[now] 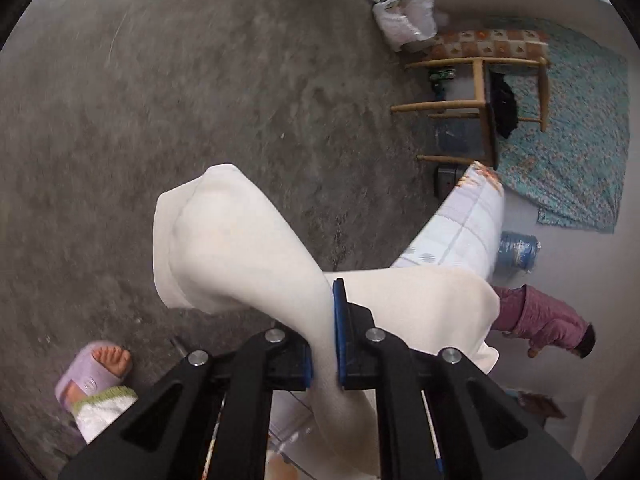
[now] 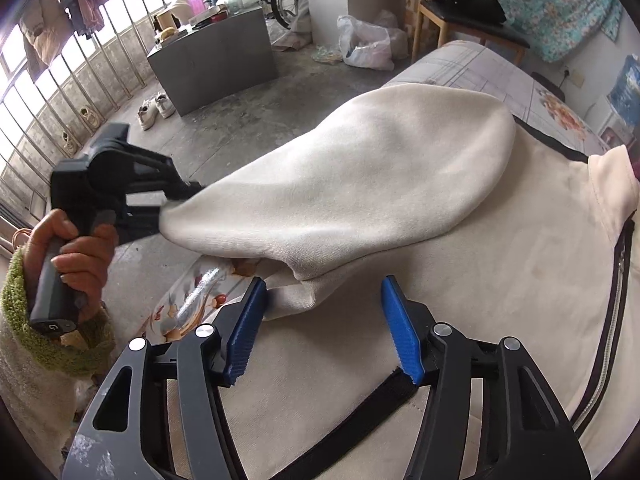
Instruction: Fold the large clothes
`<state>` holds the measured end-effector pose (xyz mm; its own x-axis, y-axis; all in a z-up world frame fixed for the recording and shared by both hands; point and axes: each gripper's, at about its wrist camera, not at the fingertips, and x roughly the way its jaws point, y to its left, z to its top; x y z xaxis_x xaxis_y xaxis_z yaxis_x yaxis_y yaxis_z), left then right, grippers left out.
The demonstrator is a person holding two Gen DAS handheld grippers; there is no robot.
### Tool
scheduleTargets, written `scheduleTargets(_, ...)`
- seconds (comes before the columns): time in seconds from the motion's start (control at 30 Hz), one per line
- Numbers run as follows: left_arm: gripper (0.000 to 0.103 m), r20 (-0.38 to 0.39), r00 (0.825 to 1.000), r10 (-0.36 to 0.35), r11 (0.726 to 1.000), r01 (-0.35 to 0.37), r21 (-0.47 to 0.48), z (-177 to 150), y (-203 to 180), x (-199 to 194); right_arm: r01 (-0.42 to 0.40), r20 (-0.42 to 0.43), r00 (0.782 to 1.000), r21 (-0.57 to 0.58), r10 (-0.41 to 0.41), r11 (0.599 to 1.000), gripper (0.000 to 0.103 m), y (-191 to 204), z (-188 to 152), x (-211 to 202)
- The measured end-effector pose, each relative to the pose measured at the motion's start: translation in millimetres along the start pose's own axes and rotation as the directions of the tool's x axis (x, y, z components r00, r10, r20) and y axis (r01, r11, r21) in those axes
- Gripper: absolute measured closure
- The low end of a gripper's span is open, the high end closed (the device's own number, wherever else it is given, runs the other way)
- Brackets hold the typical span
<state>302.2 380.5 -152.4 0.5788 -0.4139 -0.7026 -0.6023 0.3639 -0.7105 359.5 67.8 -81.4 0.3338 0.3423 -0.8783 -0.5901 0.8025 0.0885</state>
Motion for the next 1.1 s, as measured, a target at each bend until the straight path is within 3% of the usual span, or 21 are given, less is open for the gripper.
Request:
scheduleTargets(0.07, 0.095, 0.138, 0.99, 0.03, 0.977, -0.059, 0.207, -12.2, -55.8, -45.5, -0.013, 0.04, 0.999, 0.03, 0.012, 0.999, 0.049, -8.8, -0.5, -22.4)
scheduleTargets(0.1, 0.095, 0.208, 0.978, 0.029, 0.943, -0.095, 0.318, -25.0, -87.5, -67.7, -0.02, 0.064, 0.998, 0.047, 0.017, 0.999, 0.049, -14.6, -2.9, -37.9)
scheduleTargets(0.17, 0.095, 0.324, 0.946, -0.005, 0.828, -0.178, 0.532, -64.7, -150.7, -103.1, -0.031, 0.12, 0.993, 0.083, 0.021, 0.996, 0.049, -30.2, -12.8, -73.4)
scheduleTargets(0.23, 0.094, 0.376, 0.925, -0.056, 0.676, -0.242, 0.696, -117.4, -204.6, -122.0, -0.012, 0.176, 0.984, 0.118, -0.009, 0.993, 0.049, -49.8, -30.6, -111.5)
scheduleTargets(0.27, 0.094, 0.38, 0.923, -0.069, 0.601, -0.266, 0.754, -143.9, -224.8, -123.8, 0.004, 0.196, 0.98, 0.138, -0.031, 0.99, 0.049, -60.4, -41.8, -129.6)
scheduleTargets(0.33, 0.092, 0.361, 0.93, -0.074, 0.461, -0.289, 0.839, -196.7, -254.5, -116.4, 0.032, 0.225, 0.971, 0.188, -0.075, 0.982, 0.048, -82.9, -69.7, -162.3)
scheduleTargets(0.4, 0.091, 0.304, 0.951, -0.059, 0.344, -0.267, 0.9, -245.1, -268.2, -97.5, 0.067, 0.23, 0.965, 0.25, -0.126, 0.966, 0.047, -105.4, -102.4, -188.3)
scheduleTargets(0.47, 0.087, 0.231, 0.972, -0.032, 0.26, -0.215, 0.941, -286.8, -265.5, -73.5, 0.09, 0.22, 0.961, 0.319, -0.166, 0.944, 0.046, -126.8, -139.8, -207.5)
scheduleTargets(0.5, 0.084, 0.197, 0.98, -0.008, 0.238, -0.19, 0.953, -303.8, -260.0, -57.9, 0.098, 0.209, 0.961, 0.352, -0.18, 0.931, 0.046, -136.6, -157.9, -214.1)
scheduleTargets(0.57, 0.075, 0.142, 0.988, 0.054, 0.217, -0.15, 0.964, -330.7, -234.4, -25.0, 0.122, 0.185, 0.959, 0.41, -0.213, 0.904, 0.046, -153.2, -192.6, -224.4)
scheduleTargets(0.7, 0.046, 0.067, 0.979, 0.192, 0.27, -0.118, 0.956, -352.4, -181.0, 39.9, 0.17, 0.102, 0.963, 0.485, -0.248, 0.858, 0.043, -177.8, -246.5, -223.8)
scheduleTargets(0.77, 0.042, 0.081, 0.968, 0.236, 0.283, -0.148, 0.948, -355.7, -163.3, 53.0, 0.158, 0.072, 0.972, 0.515, -0.226, 0.842, 0.043, -187.3, -260.4, -220.1)
scheduleTargets(0.9, 0.025, -0.014, 0.985, 0.173, 0.354, -0.049, 0.934, -350.9, -150.0, 33.3, 0.118, 0.101, 0.975, 0.527, -0.2, 0.842, 0.037, -194.4, -261.2, -224.5)
scheduleTargets(0.97, 0.022, -0.022, 0.993, 0.115, 0.356, -0.021, 0.934, -347.5, -147.4, 13.6, 0.081, 0.14, 0.974, 0.513, -0.176, 0.855, 0.036, -192.9, -247.9, -227.6)
scheduleTargets(1.03, 0.021, 0.017, 0.996, 0.083, 0.364, -0.046, 0.93, -339.5, -147.6, -0.1, 0.026, 0.182, 0.974, 0.489, -0.132, 0.872, 0.035, -190.8, -226.6, -227.9)
scheduleTargets(1.1, 0.021, 0.09, 0.992, 0.086, 0.393, -0.117, 0.912, -325.1, -146.3, -7.5, -0.024, 0.209, 0.974, 0.461, -0.083, 0.887, 0.035, -186.2, -198.9, -220.8)
